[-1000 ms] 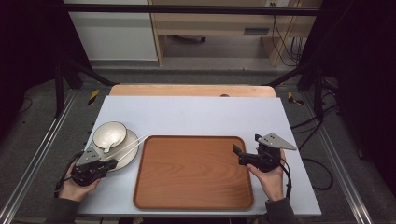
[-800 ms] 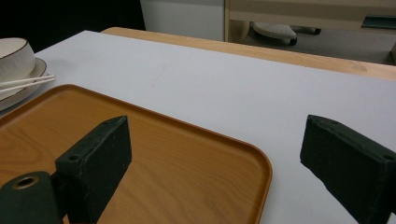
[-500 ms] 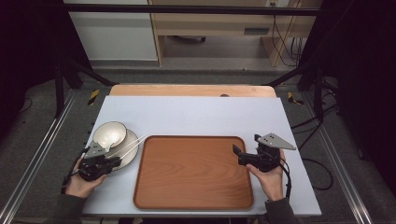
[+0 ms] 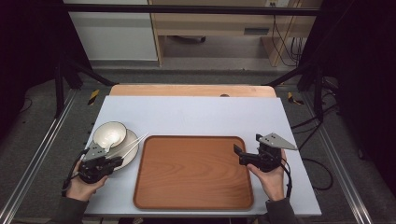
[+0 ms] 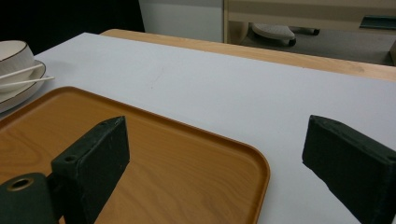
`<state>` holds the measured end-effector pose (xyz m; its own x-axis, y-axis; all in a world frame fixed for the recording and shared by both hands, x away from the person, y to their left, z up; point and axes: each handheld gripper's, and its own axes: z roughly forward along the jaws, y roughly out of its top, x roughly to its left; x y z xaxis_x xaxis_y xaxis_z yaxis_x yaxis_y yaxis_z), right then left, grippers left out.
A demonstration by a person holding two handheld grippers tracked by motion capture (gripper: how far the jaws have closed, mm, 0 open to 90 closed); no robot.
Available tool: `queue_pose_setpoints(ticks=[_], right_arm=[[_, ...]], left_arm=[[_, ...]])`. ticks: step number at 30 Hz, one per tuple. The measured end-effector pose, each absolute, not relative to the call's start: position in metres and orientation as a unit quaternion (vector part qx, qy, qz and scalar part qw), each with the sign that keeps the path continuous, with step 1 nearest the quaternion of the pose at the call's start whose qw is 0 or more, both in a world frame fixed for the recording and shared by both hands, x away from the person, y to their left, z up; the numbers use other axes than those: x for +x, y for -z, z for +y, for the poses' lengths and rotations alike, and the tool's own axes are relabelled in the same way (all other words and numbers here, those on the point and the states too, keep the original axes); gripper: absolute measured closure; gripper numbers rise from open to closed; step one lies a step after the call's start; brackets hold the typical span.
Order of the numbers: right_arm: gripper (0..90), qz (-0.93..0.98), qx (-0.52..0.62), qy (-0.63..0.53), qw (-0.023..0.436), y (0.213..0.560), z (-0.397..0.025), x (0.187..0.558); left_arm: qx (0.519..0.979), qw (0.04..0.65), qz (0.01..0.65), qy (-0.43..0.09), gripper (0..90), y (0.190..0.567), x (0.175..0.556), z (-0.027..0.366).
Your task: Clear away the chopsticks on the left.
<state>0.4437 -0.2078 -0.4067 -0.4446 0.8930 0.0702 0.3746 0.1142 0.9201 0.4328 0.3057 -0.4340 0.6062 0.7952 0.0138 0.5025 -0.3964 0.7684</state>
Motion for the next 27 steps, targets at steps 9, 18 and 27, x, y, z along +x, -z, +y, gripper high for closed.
queue_pose_setpoints(ticks=[9,18,27], right_arm=[[5.2,0.691,0.457,-0.488,0.275,0.404,-0.21,0.442],[4.4,0.69,0.459,-0.485,0.28,0.404,-0.211,0.442],[5.0,0.691,0.459,-0.486,0.277,0.404,-0.21,0.442]], left_arm=[[0.789,0.411,0.404,-0.211,84.2,0.42,0.419,0.276],[0.763,0.435,0.422,-0.226,84.2,0.408,0.411,0.254],[0.728,0.442,0.46,-0.251,84.2,0.396,0.412,0.235]])
